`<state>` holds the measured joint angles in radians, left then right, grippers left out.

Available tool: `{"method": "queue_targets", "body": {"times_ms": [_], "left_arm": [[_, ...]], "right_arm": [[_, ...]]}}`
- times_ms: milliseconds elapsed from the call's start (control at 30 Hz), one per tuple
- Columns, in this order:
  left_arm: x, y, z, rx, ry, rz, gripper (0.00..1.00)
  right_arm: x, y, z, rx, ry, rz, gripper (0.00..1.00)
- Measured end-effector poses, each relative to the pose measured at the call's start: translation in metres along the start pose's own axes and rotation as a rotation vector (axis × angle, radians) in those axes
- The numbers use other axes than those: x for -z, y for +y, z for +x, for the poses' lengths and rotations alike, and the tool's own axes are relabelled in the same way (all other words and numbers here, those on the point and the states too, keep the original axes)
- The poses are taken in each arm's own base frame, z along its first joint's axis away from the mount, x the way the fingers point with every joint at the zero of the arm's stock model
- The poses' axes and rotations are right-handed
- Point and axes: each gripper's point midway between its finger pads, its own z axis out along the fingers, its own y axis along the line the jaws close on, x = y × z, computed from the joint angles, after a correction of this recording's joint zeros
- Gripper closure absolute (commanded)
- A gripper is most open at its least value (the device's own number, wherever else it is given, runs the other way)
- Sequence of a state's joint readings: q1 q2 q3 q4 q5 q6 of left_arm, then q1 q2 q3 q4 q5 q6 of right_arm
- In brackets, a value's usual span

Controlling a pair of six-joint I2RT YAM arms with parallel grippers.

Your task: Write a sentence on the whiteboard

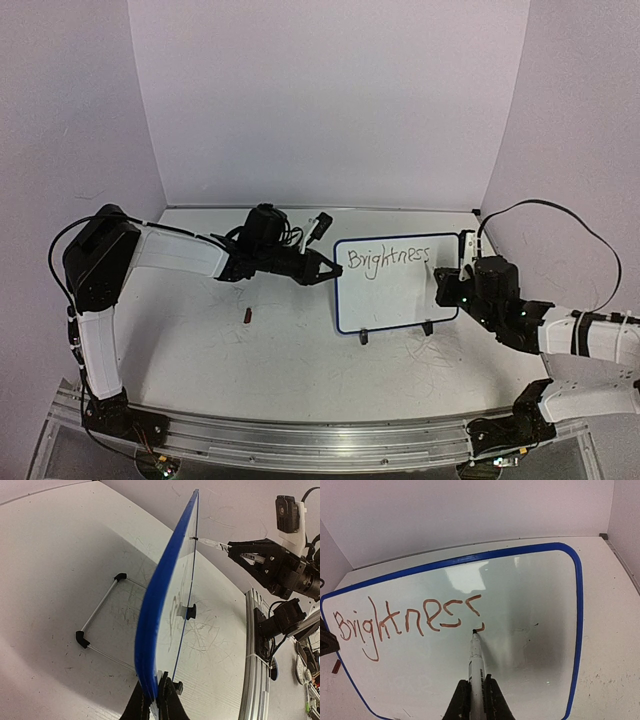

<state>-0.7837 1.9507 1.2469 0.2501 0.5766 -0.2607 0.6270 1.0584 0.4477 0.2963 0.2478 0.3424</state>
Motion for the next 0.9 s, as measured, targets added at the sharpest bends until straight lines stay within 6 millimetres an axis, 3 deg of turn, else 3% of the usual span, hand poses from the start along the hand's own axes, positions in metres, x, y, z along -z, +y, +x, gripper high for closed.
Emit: {"method": "queue_targets", "body": {"times_ms": [533,733,900], "left_arm": [[0.000,0.000,0.000,-0.003,0.000,0.000,1.00],[0.001,-0.001,0.002,-0.004,0.001,-0.003,1.00],[0.001,0.000,0.002,-0.006,0.002,-0.003,1.00]], "right_arm": [[0.002,0.007,-0.003,0.003,-0.005,-0.038,1.00],[0.015,0.008,-0.022,-0.013,-0.063,-0.052,1.00],[0.012,0.006,-0.018,0.002,-0.052,-0.038,1.00]]}}
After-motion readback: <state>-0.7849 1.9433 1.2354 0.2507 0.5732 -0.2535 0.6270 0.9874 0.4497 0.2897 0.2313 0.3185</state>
